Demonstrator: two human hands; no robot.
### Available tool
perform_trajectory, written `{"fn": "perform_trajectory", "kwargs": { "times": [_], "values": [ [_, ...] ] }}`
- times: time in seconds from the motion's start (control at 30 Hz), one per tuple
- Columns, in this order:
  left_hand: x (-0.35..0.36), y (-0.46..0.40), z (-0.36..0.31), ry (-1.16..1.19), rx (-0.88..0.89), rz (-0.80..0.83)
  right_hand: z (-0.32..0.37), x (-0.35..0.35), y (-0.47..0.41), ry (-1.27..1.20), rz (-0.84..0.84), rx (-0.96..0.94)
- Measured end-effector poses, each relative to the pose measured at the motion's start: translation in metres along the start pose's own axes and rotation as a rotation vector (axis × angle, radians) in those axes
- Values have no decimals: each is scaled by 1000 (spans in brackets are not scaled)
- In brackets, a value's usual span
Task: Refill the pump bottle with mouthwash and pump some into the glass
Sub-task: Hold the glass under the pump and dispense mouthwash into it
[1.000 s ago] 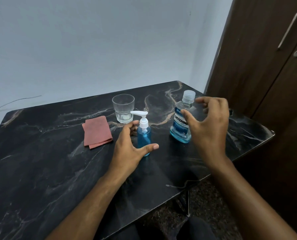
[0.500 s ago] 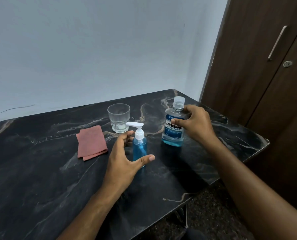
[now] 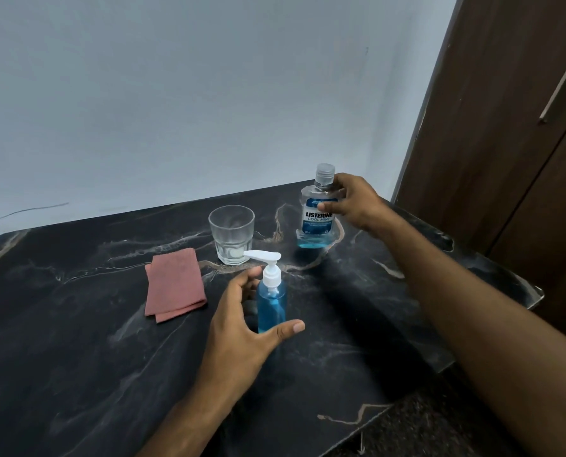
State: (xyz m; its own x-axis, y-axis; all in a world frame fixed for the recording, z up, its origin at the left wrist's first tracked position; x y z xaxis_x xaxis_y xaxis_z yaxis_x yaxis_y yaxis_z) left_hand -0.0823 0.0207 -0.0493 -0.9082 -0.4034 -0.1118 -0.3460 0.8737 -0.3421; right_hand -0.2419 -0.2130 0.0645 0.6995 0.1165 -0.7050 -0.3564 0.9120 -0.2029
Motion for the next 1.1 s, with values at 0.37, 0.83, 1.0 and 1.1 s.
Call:
{"fn": "perform_trajectory", "kwargs": {
  "times": [0.37,0.83,1.0,1.1],
  "values": [
    [1,0,2,2,-48,10,-8,17,-18,-152,233,20],
    [-5,-2,-4,44,46,-42,-4,-8,14,-183,-154,78],
    [-14,-3,-13,73,100,-133,24,-8,60,-236,-224,23],
    [-23,-3,-12,58,75,-197,44,18,92,-275,-67,-41]
  ]
}}
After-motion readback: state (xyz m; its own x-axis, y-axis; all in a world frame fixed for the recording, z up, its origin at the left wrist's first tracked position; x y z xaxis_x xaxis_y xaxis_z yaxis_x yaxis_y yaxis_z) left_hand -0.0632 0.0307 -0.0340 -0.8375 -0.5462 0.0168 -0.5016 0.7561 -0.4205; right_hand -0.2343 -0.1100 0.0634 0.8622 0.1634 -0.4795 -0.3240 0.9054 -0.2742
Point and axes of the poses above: each hand's wrist, its own y-axis away from the middle knuckle, its own x-axis out of the palm, z = x × y, the point moved 7 cm from there along -y, towards the middle knuckle, and after that the axes turned 7 degrees about y, right-handed, at the moved point
